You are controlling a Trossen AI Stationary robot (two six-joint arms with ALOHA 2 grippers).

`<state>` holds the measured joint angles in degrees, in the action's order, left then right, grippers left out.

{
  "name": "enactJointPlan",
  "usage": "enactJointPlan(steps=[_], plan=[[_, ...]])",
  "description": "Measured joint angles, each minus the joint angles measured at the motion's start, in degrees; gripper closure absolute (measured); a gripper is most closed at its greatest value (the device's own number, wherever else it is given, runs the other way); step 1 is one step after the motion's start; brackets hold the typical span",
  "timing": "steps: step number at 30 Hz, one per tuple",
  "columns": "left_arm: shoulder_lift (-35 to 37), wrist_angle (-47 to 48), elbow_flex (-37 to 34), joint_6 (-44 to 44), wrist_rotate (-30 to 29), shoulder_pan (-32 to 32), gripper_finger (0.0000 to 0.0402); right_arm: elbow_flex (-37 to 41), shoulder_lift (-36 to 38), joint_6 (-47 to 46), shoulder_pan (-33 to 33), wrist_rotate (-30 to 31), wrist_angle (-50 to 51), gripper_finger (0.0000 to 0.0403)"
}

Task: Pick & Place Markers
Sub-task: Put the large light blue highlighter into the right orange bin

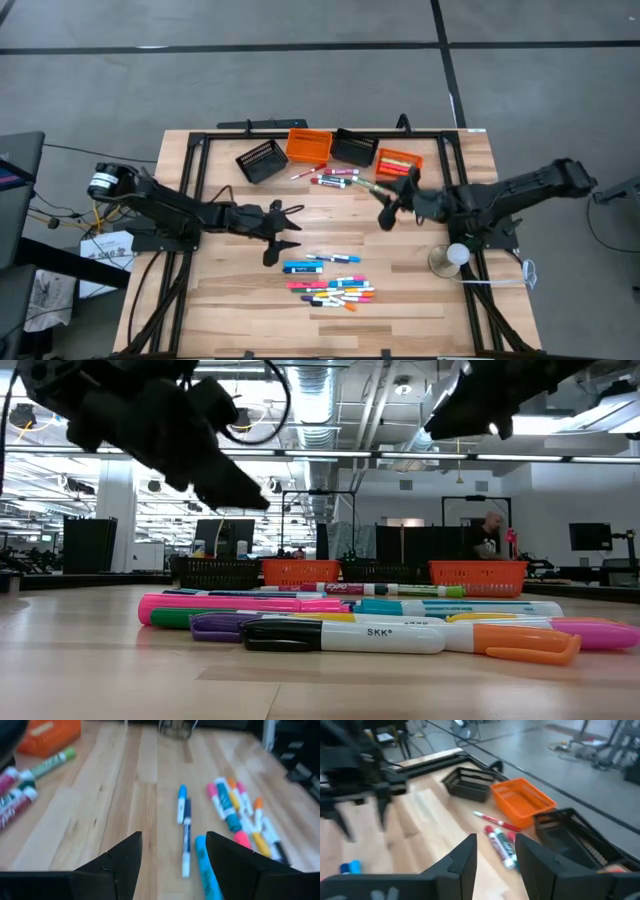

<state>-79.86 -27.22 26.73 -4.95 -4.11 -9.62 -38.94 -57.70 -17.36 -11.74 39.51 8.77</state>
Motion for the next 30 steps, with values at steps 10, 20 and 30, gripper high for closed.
enactJointPlan(steps=[10, 20, 30], plan=[[-2.53, 0.17, 1.54, -6.95, 2.1, -3.59, 0.0181, 0.0, -12.72, 10.33, -11.15, 5.6, -17.51, 0.028], [-7.08, 0.61, 2.64, -9.99, -6.78, -9.76, 0.0181, -1.18, -19.52, 17.81, -12.01, 5.15, -27.45, 0.028], [-14.07, 1.57, 5.71, -1.43, -13.7, -10.72, 0.0181, -1.11, -15.94, 17.83, -14.4, 3.17, -25.18, 0.028]])
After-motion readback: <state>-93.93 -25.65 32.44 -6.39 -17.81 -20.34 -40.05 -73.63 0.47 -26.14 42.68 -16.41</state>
